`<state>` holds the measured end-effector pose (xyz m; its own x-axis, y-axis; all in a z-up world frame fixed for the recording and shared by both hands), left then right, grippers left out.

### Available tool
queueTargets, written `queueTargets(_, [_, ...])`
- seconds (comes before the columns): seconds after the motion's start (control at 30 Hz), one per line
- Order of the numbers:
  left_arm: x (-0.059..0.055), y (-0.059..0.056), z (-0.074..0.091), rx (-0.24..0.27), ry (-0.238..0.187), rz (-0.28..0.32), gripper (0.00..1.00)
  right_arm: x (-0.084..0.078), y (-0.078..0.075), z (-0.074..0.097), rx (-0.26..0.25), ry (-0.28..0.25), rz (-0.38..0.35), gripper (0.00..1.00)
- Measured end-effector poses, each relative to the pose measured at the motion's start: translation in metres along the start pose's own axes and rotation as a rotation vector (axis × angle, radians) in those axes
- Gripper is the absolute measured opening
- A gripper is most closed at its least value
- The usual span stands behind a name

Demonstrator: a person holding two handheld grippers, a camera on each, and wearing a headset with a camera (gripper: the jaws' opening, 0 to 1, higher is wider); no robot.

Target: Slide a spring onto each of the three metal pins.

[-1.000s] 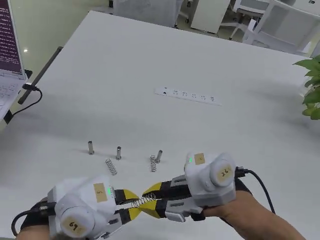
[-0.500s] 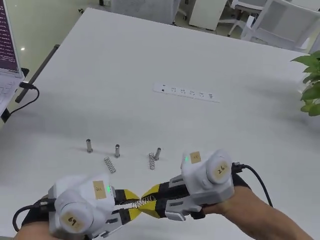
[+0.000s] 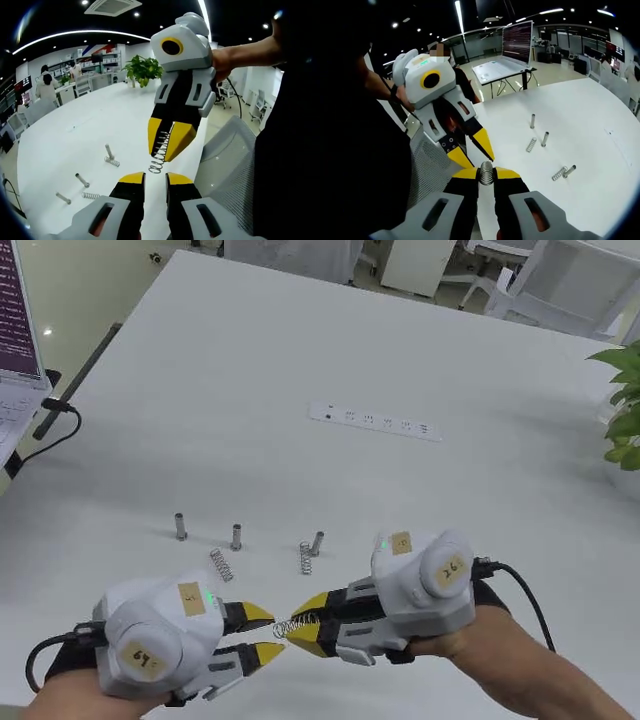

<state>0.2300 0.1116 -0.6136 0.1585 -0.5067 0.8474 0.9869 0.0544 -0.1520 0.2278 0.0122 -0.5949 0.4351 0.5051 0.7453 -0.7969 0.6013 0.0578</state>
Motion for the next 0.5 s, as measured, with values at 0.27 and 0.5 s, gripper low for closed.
queueTargets(0.27, [-0.008, 0.011, 0.013, 0.064, -0.038, 0.065, 0.13, -0.003, -0.013, 0.004, -0.043, 0.004, -0.023, 0.09])
queueTargets(0.5, [-0.015, 0.018, 0.023, 0.101, -0.052, 0.097, 0.14, -0.007, -0.018, 0.003, -0.059, 0.024, -0.029, 0.09])
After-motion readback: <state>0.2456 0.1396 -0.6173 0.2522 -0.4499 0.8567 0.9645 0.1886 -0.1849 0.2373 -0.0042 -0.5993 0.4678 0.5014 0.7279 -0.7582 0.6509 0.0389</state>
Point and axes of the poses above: the centre of the closed fingertips' face, and the gripper's own axes: z roughly backward along the fingers, y roughly to its left, x roughly out of its top, the point moved 6 cm from there along z, roughly backward along the fingers, and after that the axes turned 15 degrees about -x, right-handed, at the moved point
